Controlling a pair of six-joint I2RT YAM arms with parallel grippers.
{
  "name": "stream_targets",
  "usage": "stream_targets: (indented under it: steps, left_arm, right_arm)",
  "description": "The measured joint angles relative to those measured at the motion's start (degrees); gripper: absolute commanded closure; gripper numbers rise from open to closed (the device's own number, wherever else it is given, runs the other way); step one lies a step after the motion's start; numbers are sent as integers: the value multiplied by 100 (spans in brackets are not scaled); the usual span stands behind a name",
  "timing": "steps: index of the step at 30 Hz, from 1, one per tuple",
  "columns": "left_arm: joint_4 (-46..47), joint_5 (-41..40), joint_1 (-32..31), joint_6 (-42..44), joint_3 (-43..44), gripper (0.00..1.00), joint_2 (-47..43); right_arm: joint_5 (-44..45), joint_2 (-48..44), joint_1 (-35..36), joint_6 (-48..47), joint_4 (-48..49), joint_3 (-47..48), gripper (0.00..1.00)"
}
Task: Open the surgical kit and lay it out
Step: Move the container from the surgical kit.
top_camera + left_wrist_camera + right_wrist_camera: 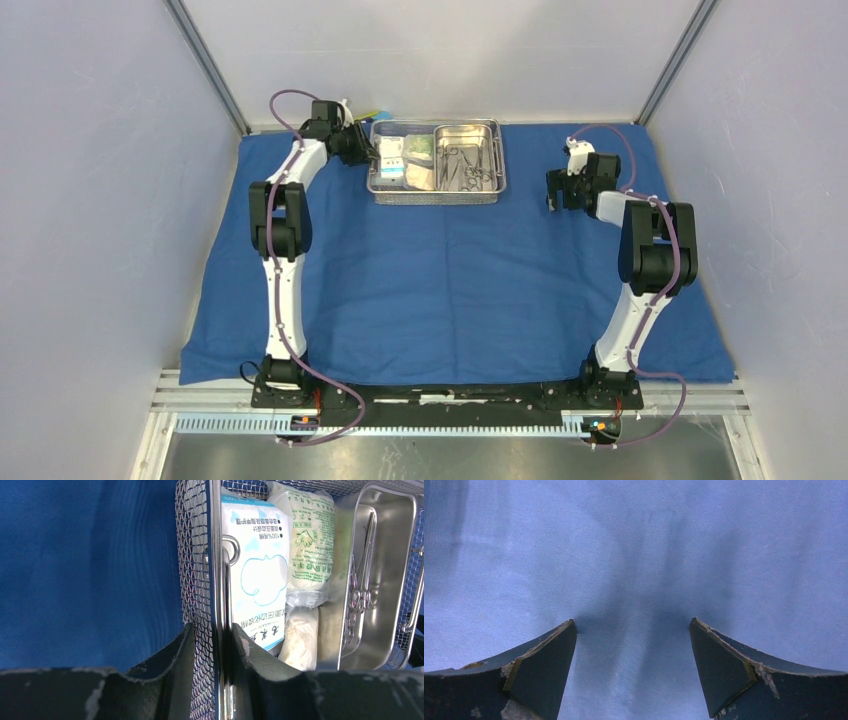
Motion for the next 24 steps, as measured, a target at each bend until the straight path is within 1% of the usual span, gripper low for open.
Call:
stream_targets:
  steps: [7,14,24]
  left_arm:
    - [-387,-52,120,9,153,98,0]
    - [-721,52,479,136,162,98,-68]
    - [-1735,151,1012,894,479,98,-98]
  right_arm:
    - [33,7,-24,0,-20,22,9]
    - [31,7,-74,37,-20,22,9]
    - [33,9,-98,42,-20,22,9]
